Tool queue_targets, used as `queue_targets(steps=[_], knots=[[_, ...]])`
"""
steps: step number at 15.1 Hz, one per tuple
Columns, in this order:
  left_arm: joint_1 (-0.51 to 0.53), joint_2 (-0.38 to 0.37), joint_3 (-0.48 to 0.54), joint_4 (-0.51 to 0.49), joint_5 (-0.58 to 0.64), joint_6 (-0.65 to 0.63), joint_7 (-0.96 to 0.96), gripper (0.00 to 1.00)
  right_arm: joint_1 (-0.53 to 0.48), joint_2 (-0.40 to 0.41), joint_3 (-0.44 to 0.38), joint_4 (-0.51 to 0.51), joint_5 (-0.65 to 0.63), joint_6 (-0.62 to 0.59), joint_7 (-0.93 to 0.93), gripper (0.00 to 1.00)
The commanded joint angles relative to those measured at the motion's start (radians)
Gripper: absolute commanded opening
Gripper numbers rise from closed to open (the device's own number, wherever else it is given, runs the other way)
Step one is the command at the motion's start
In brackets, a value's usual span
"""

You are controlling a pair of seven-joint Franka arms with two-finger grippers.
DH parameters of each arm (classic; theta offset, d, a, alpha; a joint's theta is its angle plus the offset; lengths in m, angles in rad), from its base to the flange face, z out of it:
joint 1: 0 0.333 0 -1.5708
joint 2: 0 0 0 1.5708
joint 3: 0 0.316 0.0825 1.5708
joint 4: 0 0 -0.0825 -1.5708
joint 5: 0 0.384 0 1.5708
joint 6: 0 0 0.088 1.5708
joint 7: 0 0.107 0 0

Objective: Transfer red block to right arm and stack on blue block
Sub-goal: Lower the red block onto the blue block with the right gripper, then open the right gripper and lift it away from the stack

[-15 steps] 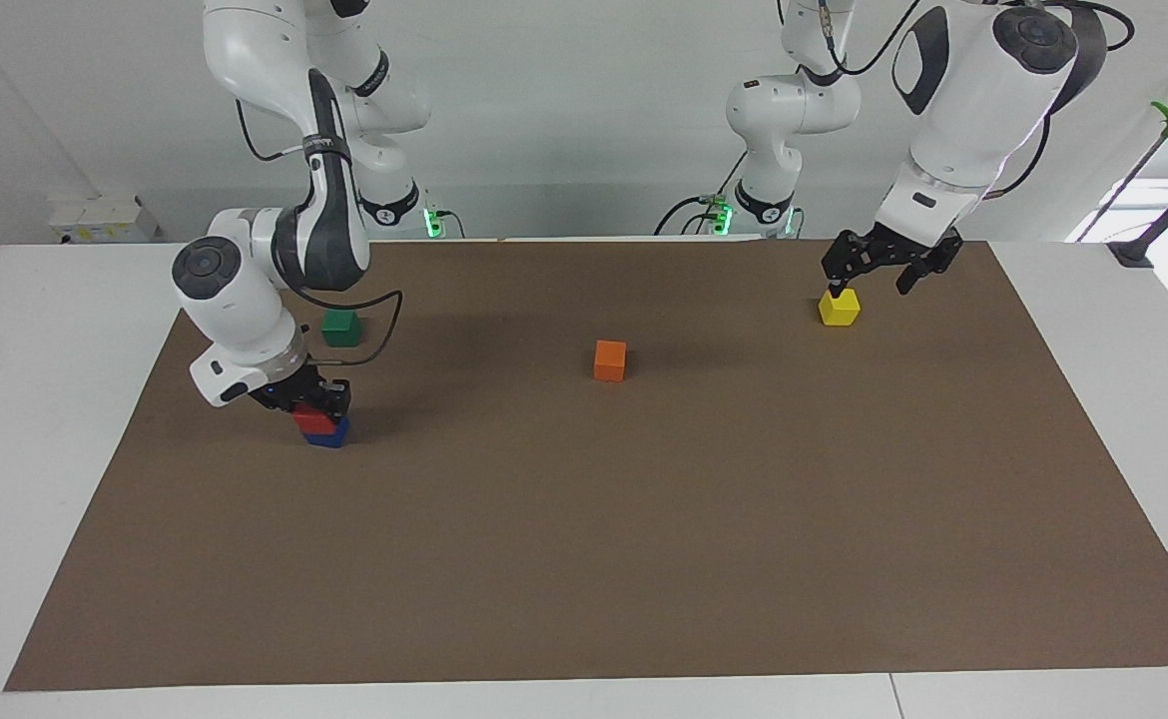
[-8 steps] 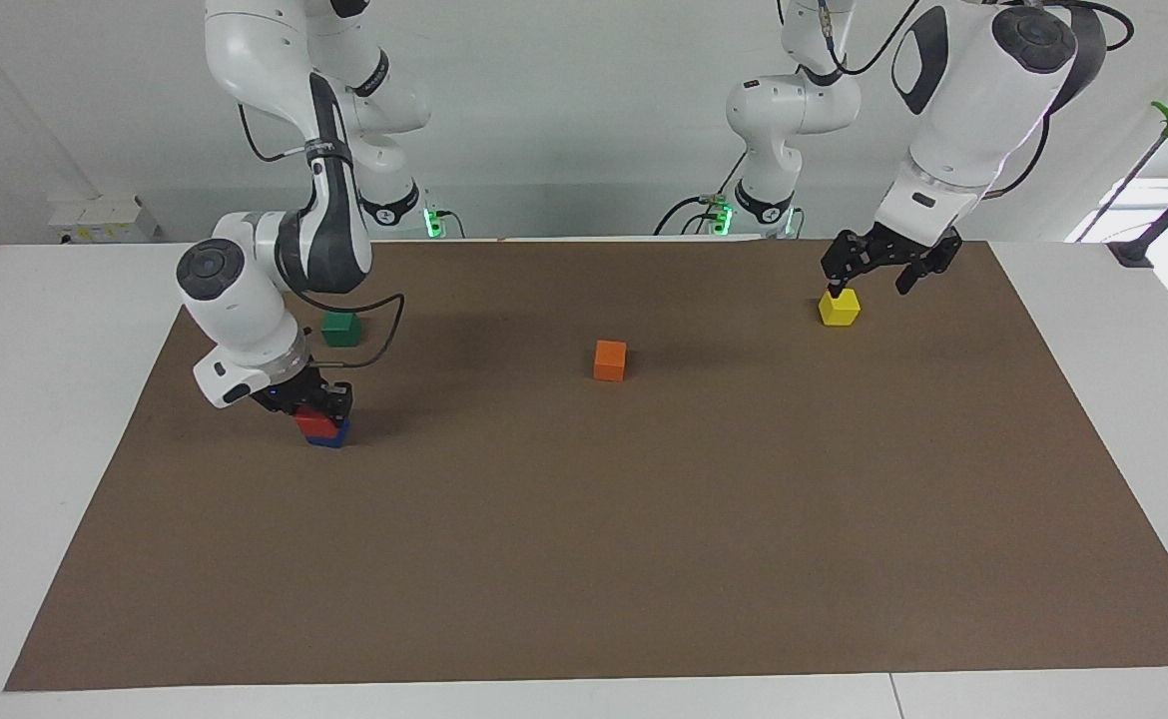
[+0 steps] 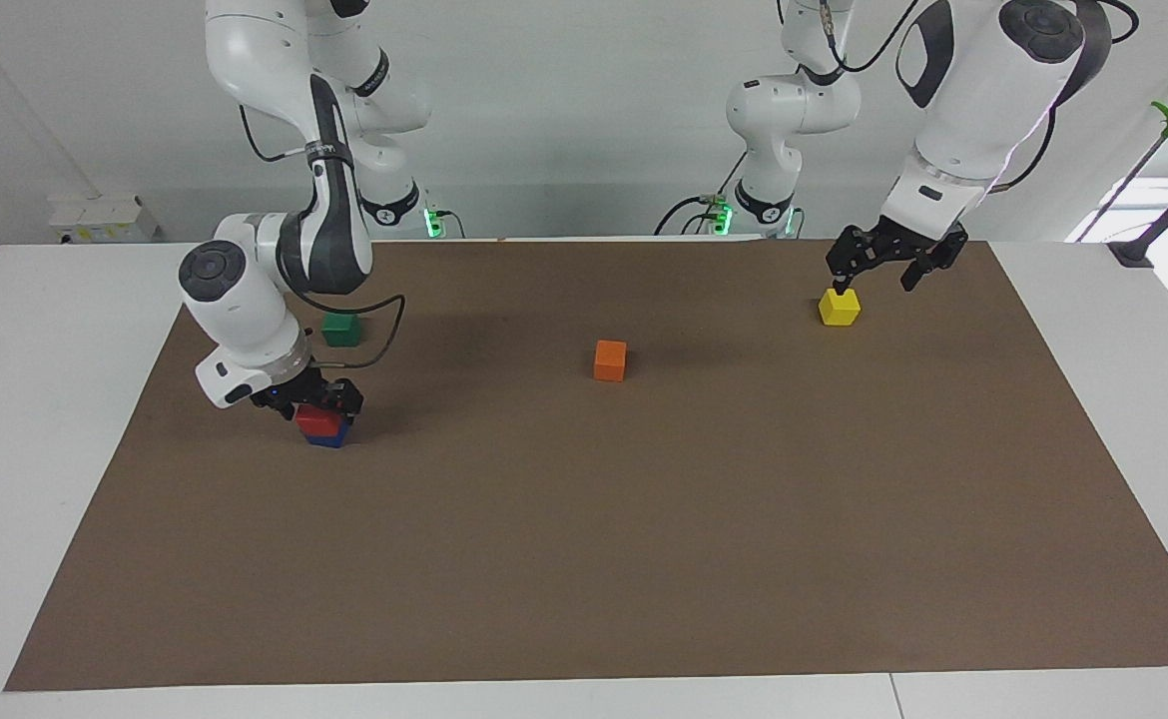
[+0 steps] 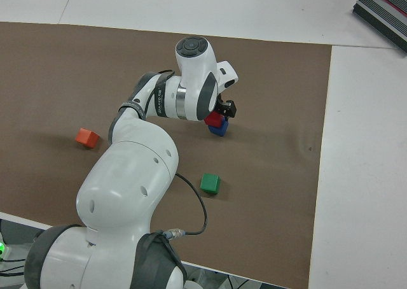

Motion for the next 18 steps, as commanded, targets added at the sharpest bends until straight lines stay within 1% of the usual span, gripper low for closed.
queue_targets(steps=[1,3,7,9,10,11,14,16,18], knots=[[-0.002,-0.017,0.005,-0.011,0.019,-0.001,0.005,1.00,-0.011,-0.014,0.008,-0.004,0.012,0.011,0.020,1.00],[-0.002,-0.017,0.005,-0.011,0.019,-0.001,0.005,1.00,-0.011,-0.031,0.008,0.028,0.010,-0.002,0.008,1.00],[-0.002,-0.017,0.005,-0.011,0.019,-0.001,0.005,1.00,-0.014,-0.074,0.005,0.115,0.009,-0.054,-0.098,1.00],[-0.002,-0.018,0.005,-0.011,0.019,-0.001,0.005,1.00,-0.014,-0.104,0.000,0.138,0.009,-0.085,-0.140,1.00],[-0.002,-0.017,0.005,-0.011,0.019,-0.001,0.005,1.00,-0.014,-0.124,0.000,0.153,0.009,-0.123,-0.143,1.00],[-0.002,-0.017,0.005,-0.011,0.019,-0.001,0.005,1.00,-0.014,-0.149,0.000,0.173,0.009,-0.186,-0.143,1.00],[-0.002,-0.018,0.005,-0.011,0.019,-0.001,0.005,1.00,-0.015,-0.199,-0.003,0.278,0.006,-0.422,-0.144,1.00],[-0.002,-0.017,0.005,-0.011,0.019,-0.001,0.005,1.00,-0.015,-0.233,-0.003,0.305,-0.007,-0.502,-0.146,1.00],[-0.002,-0.017,0.005,-0.011,0.019,-0.001,0.005,1.00,-0.017,-0.241,-0.003,0.357,-0.008,-0.580,-0.185,1.00]])
